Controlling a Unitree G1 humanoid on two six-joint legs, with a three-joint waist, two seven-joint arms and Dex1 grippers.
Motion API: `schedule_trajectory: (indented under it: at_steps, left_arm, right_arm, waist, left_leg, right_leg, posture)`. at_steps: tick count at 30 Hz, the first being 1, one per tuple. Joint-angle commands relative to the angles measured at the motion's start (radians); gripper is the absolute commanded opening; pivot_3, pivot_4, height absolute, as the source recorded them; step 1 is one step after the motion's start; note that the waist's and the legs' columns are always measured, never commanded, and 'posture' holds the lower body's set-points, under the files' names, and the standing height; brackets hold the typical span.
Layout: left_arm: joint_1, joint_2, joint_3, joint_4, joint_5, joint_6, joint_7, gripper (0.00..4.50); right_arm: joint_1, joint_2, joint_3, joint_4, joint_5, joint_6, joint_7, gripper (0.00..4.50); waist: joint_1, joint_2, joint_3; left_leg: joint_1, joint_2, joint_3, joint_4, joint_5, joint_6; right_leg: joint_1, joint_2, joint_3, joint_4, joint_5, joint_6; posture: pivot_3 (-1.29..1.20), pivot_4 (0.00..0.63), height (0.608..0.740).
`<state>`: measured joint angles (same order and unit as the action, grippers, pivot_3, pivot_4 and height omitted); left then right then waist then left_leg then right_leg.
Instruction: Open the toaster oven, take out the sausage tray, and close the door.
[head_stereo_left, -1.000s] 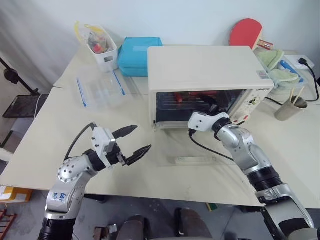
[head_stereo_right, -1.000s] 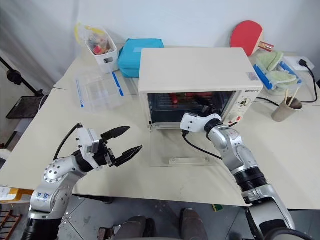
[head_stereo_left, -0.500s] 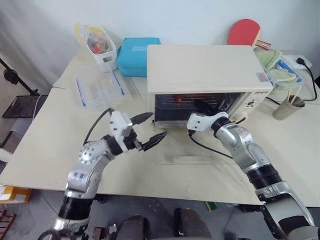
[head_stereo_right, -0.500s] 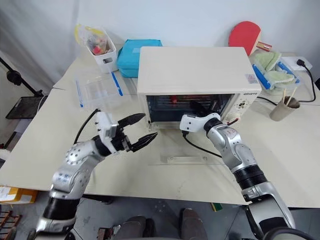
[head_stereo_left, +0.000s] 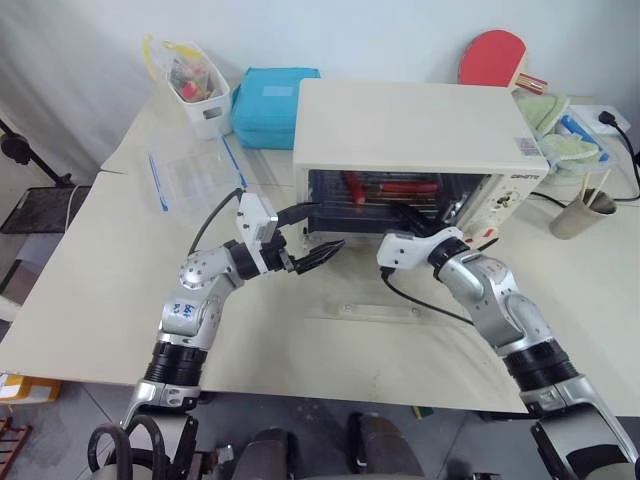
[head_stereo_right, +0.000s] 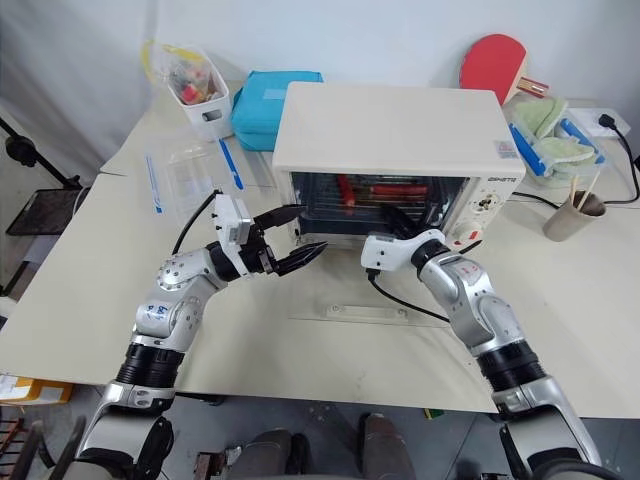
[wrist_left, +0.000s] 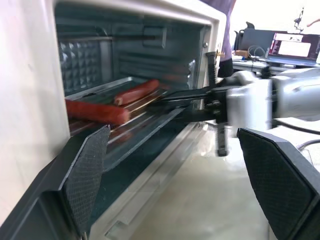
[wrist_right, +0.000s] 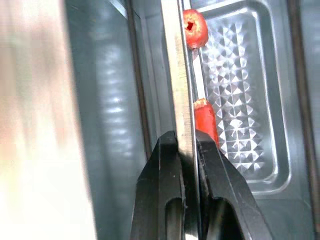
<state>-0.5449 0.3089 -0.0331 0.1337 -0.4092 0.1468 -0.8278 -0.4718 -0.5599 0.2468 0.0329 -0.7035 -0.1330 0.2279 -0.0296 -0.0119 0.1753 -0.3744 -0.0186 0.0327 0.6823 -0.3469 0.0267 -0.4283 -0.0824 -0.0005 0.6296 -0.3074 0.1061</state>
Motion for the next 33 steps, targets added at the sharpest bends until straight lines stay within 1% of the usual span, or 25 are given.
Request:
schedule_trajectory:
  at_steps: [1,4,7,10,14,19,21,24,28,31,33]
  left_arm:
    - [-0.028,0.014,0.036,0.016,-0.026,0.025,-0.019,4.33]
    - [-0.035,0.025,0.040,0.029,-0.026,0.038,-0.039,4.33]
    - [-0.052,0.026,0.074,0.044,-0.075,0.121,-0.030,4.33]
    - [-0.058,0.042,0.077,0.050,-0.083,0.141,-0.060,4.33]
    - [-0.058,0.052,0.073,0.069,-0.066,0.124,-0.085,4.33]
    - [-0.023,0.088,0.091,0.030,-0.094,0.127,-0.139,4.33]
    - [0.000,0.112,0.111,0.001,-0.123,0.168,-0.152,4.33]
    - [0.038,0.169,0.150,-0.066,-0.216,0.343,-0.150,4.33]
    - [0.056,0.240,0.199,-0.152,-0.371,0.680,-0.066,4.33]
    - [0.017,0.239,0.228,-0.175,-0.485,0.923,0.034,4.33]
    - [-0.017,0.224,0.264,-0.148,-0.558,1.084,0.111,4.33]
  right_arm:
    - [0.059,0.004,-0.042,-0.193,0.036,0.018,0.032,0.01]
    - [0.130,0.008,-0.056,-0.288,0.027,0.046,0.064,0.01]
    - [0.228,-0.003,-0.087,-0.431,0.024,0.084,0.116,0.01]
    - [0.292,-0.005,-0.110,-0.524,0.021,0.101,0.153,0.01]
    - [0.358,-0.005,-0.127,-0.572,0.007,0.103,0.162,0.01]
    - [0.472,-0.028,-0.161,-0.621,-0.005,0.074,0.159,0.01]
    - [0.507,-0.031,-0.178,-0.638,-0.006,0.058,0.152,0.01]
    - [0.547,-0.033,-0.198,-0.656,-0.007,0.032,0.141,0.01]
    - [0.560,-0.036,-0.206,-0.667,-0.004,-0.013,0.134,0.01]
    - [0.551,-0.042,-0.200,-0.660,0.006,-0.052,0.139,0.01]
    - [0.541,-0.054,-0.190,-0.644,0.013,-0.073,0.159,0.01]
  waist:
    - [0.001,0.000,0.000]
    - [0.002,0.000,0.000]
    - [0.003,0.000,0.000]
    - [0.003,0.000,0.000]
    - [0.006,0.000,0.000]
    - [0.007,0.000,0.000]
    - [0.006,0.000,0.000]
    - [0.003,0.000,0.000]
    - [0.004,0.000,0.000]
    - [0.005,0.000,0.000]
    - [0.008,-0.001,0.000]
  left_leg:
    - [0.000,0.000,0.000,0.000,0.000,0.000]
    - [0.001,0.000,0.001,0.002,0.001,-0.001]
    - [0.003,0.000,0.003,0.002,0.002,-0.001]
    - [0.004,0.000,0.003,0.002,0.003,-0.002]
    - [0.004,-0.001,0.003,0.002,0.004,-0.002]
    - [0.004,-0.001,0.002,0.002,0.004,-0.002]
    - [0.004,-0.001,0.002,0.001,0.004,-0.002]
    - [0.004,-0.001,0.002,0.001,0.003,-0.001]
    - [0.005,-0.001,0.002,0.001,0.003,-0.001]
    - [0.005,-0.001,0.002,0.001,0.003,-0.001]
    - [0.005,-0.002,0.001,0.001,0.003,-0.001]
  right_leg:
    - [0.000,0.000,0.000,0.000,0.000,0.000]
    - [0.000,0.000,0.002,0.003,0.000,0.000]
    - [0.000,0.001,0.004,0.007,0.000,0.000]
    - [0.000,0.001,0.005,0.008,0.000,0.000]
    - [0.000,0.001,0.006,0.009,0.000,-0.001]
    - [0.000,0.000,0.005,0.009,0.000,-0.001]
    - [0.000,0.000,0.006,0.008,0.000,-0.001]
    - [0.000,0.000,0.006,0.008,0.000,-0.001]
    - [0.000,-0.001,0.006,0.009,0.000,-0.001]
    - [0.001,-0.001,0.006,0.010,0.000,-0.001]
    - [0.001,-0.001,0.006,0.010,0.000,-0.001]
  posture:
    - [0.00,0.150,0.740]
    - [0.00,0.150,0.740]
    - [0.00,0.150,0.740]
    - [0.00,0.150,0.740]
    - [0.00,0.150,0.740]
    - [0.00,0.150,0.740]
    - [0.00,0.150,0.740]
    - [0.00,0.150,0.740]
    - [0.00,0.150,0.740]
    - [0.00,0.150,0.740]
    - [0.00,0.150,0.740]
